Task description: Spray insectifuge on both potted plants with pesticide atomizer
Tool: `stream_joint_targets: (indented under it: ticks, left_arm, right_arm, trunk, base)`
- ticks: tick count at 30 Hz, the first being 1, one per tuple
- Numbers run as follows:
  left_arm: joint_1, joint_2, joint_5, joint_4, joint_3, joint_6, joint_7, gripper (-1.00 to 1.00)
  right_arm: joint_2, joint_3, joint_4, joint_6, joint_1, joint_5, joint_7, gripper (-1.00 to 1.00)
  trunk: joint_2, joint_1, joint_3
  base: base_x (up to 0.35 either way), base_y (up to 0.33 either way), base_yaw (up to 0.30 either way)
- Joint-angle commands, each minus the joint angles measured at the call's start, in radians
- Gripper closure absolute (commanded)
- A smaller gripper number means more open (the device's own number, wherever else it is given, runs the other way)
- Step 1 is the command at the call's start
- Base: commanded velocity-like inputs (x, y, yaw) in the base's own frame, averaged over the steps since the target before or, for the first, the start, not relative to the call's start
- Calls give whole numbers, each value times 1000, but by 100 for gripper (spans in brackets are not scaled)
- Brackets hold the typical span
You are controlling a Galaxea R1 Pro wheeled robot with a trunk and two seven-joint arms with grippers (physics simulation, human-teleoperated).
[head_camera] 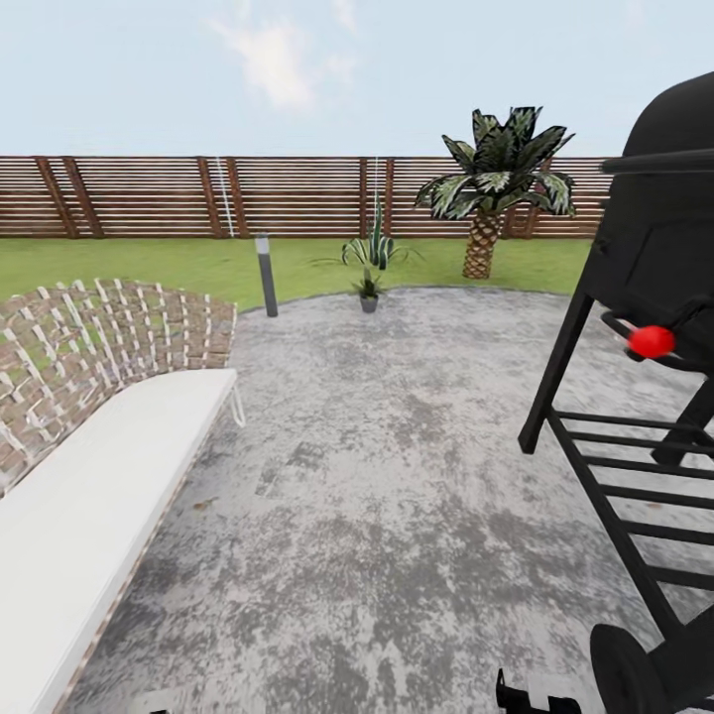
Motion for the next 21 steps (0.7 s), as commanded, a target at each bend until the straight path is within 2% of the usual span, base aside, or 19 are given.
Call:
stream_joint_targets:
  ticks: [1, 21]
  left_arm:
    - [-1, 0, 10, 1, -8, -3, -2, 100]
    - [-1, 0, 10, 2, -8, -3, -2, 100]
  right_arm:
    - [0, -6, 1, -2, -1, 11, -5, -100]
    - [0, -5, 2, -2, -1, 11, -5, -100]
  trunk:
    - [0, 0, -1]
    - [0, 0, -1]
  base:
    - [340, 0, 0]
    - [339, 0, 0]
